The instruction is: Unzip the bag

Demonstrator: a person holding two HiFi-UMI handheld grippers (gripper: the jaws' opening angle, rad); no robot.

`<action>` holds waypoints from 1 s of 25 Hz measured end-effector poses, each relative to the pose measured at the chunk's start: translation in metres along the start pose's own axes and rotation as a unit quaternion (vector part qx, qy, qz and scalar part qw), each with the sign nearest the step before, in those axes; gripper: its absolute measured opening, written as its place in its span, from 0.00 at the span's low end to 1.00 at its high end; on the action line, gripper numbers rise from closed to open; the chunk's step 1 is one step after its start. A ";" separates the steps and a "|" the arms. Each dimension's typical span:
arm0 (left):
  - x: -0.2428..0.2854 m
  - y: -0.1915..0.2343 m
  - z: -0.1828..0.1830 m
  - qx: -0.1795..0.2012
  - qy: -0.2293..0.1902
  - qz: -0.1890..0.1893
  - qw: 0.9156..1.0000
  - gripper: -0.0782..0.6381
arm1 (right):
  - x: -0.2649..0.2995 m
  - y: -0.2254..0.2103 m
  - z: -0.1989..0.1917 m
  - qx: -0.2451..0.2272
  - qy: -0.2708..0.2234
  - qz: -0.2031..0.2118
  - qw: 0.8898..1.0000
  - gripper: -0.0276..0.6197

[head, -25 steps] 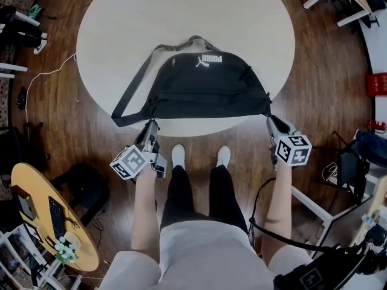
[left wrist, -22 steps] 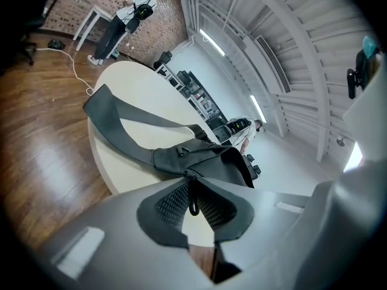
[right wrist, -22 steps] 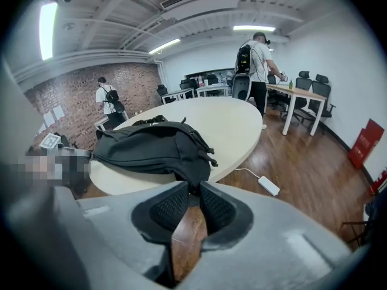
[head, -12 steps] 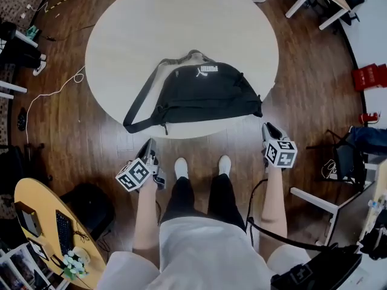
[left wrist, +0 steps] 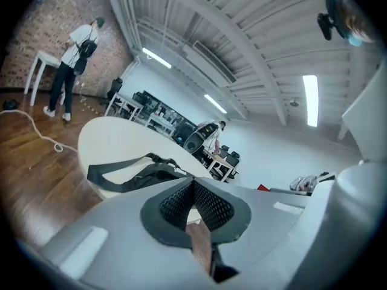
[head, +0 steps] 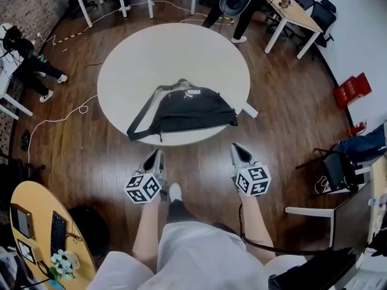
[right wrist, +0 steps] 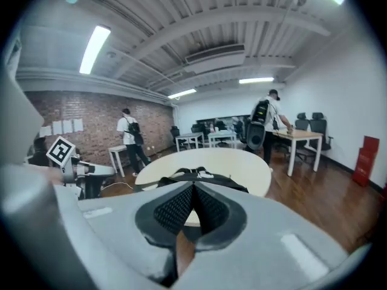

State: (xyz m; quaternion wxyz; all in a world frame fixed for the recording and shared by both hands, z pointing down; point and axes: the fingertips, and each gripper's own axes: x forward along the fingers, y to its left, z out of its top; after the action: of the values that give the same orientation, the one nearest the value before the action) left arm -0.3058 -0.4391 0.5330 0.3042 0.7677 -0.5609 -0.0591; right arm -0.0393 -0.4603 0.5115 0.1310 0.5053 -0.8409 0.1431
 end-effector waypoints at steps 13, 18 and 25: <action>-0.169 -0.248 -0.017 0.244 -0.109 0.041 0.963 0.13 | -0.246 0.057 0.038 -0.016 -0.158 0.035 0.987 0.03; -0.189 -0.284 -0.008 0.264 -0.140 0.026 0.954 0.13 | -0.277 0.068 0.049 -0.027 -0.179 0.040 0.983 0.03; -0.199 -0.300 -0.019 0.261 -0.140 -0.012 0.955 0.13 | -0.282 0.100 0.063 -0.076 -0.186 0.050 0.978 0.03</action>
State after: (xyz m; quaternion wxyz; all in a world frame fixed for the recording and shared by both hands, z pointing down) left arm -0.1226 -0.1974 0.3383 0.0109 0.8112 -0.5843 -0.0215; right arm -0.0049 -0.2099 0.3393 0.0028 0.4687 -0.8833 -0.0113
